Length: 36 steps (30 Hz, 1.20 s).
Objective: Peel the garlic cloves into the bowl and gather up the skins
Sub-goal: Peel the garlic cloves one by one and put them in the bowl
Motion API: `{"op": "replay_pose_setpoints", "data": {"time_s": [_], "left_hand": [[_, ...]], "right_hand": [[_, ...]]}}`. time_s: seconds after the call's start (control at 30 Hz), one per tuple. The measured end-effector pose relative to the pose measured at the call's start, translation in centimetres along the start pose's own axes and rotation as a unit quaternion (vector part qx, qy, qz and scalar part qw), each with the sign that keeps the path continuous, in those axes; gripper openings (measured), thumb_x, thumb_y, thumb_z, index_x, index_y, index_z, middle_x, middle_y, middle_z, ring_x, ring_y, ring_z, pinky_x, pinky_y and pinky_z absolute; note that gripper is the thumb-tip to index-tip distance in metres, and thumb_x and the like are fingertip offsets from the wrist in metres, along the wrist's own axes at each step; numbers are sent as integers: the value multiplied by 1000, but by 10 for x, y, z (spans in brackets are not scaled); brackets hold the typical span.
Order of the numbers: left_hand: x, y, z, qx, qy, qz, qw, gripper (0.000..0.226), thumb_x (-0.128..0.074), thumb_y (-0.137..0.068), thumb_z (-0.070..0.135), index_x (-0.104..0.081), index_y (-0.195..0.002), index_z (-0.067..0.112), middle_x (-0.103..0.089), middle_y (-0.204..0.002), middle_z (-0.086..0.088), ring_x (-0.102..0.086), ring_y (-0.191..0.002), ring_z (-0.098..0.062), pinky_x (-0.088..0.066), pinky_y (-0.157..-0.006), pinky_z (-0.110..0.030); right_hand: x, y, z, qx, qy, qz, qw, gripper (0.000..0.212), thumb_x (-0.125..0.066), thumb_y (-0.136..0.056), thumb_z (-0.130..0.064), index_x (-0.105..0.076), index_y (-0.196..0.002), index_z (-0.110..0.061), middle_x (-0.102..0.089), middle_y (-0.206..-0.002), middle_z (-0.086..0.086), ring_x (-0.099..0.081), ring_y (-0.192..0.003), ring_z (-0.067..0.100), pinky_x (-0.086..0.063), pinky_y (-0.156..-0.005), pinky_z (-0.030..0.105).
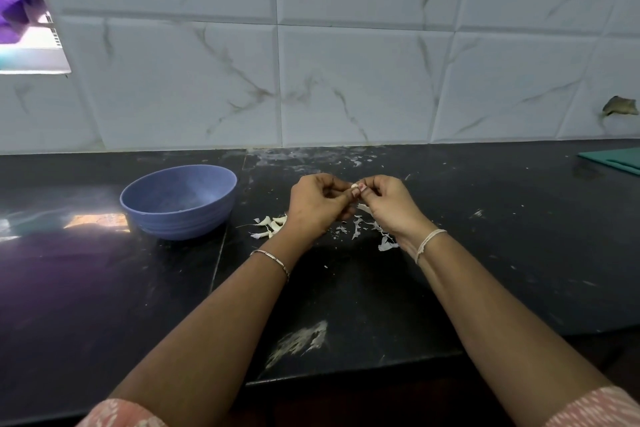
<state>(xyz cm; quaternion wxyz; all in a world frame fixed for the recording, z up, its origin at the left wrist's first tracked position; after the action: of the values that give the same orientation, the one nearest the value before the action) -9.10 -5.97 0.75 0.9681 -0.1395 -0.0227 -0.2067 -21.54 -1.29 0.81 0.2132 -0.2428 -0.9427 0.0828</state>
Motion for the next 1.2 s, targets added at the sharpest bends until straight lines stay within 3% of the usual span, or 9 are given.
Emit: {"op": "replay_pose_setpoints", "data": {"time_s": [0.13, 0.3, 0.47, 0.57, 0.67, 0.77, 0.87, 0.97, 1.2], "left_hand": [[2, -2, -2, 12, 24, 8, 1000, 14, -72, -87, 9, -70, -96, -1, -74, -85, -15, -68, -62, -16, -59, -59, -24], [4, -1, -3, 22, 90, 15, 996, 10, -70, -89, 10, -69, -97, 4, -67, -82, -9, -66, -62, -13, -56, -56, -24], [9, -1, -1, 36, 191, 30, 981, 24, -65, -92, 11, -64, -111, -4, -62, -86, -7, -61, -62, -7, -57, -57, -24], [12, -2, -5, 70, 220, 25, 973, 23, -64, -92, 11, -65, -109, -5, -65, -84, -5, -60, -62, -8, -57, -56, -22], [7, 1, -10, 110, 217, -2, 970, 13, -66, -90, 10, -68, -100, 1, -67, -81, -5, -59, -61, -7, -57, -55, -20], [3, 3, -14, 136, 198, -20, 971, 2, -66, -91, 6, -66, -93, 6, -68, -82, -6, -59, -61, -9, -57, -54, -21], [3, 4, -16, 152, 176, -16, 972, 4, -65, -91, 5, -63, -88, 7, -67, -79, -7, -57, -60, -10, -57, -53, -22], [3, 4, -16, 140, 144, -13, 979, 4, -66, -90, 7, -64, -87, 5, -63, -76, -6, -56, -60, -11, -56, -52, -22], [6, 0, -10, 66, 50, -2, 997, 8, -75, -85, 11, -69, -89, 8, -65, -71, -1, -61, -52, -7, -60, -64, -32]], "right_hand": [[1, -1, -8, 40, 81, 40, 995, 11, -54, -98, -18, -62, -92, -21, -69, -91, 3, -65, -90, 24, -53, -85, 45], [1, 2, -13, 57, 166, 40, 984, 10, -51, -98, -22, -61, -97, -22, -61, -87, -5, -60, -87, 20, -50, -84, 42], [8, 5, -4, 42, 351, 11, 935, 14, -51, -95, -17, -62, -92, -25, -65, -99, -2, -60, -99, 23, -44, -86, 37], [17, 3, -3, 52, 330, 27, 942, 15, -57, -93, -16, -71, -92, -21, -70, -96, 2, -63, -93, 23, -46, -78, 31], [21, 6, -11, 79, 315, 49, 945, 7, -73, -84, -22, -73, -77, -20, -69, -76, -5, -62, -75, 15, -48, -70, 26], [21, 7, -18, 119, 297, 59, 946, 19, -73, -74, -6, -64, -65, -21, -60, -69, -8, -58, -70, 14, -52, -73, 33], [21, 10, -28, 184, 226, 63, 954, 31, -58, -80, 6, -71, -81, -22, -69, -90, -4, -64, -87, 16, -54, -85, 38], [15, 16, -36, 206, 143, 30, 968, 23, -61, -90, -5, -73, -103, -19, -72, -97, -6, -67, -89, 8, -56, -84, 30], [15, 13, -34, 193, 170, 49, 965, 8, -72, -85, -10, -74, -90, -16, -72, -82, -8, -68, -77, 5, -58, -77, 27]]}}
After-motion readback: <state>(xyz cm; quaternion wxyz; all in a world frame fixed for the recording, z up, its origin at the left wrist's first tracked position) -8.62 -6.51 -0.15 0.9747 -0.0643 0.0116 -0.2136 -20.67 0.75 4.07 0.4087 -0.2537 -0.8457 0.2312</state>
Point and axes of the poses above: each hand's wrist, its own y-axis away from the middle knuckle, its own x-axis out of the back of the hand, z = x × y, the point moved 8 cm from there along -y, towards the middle knuckle
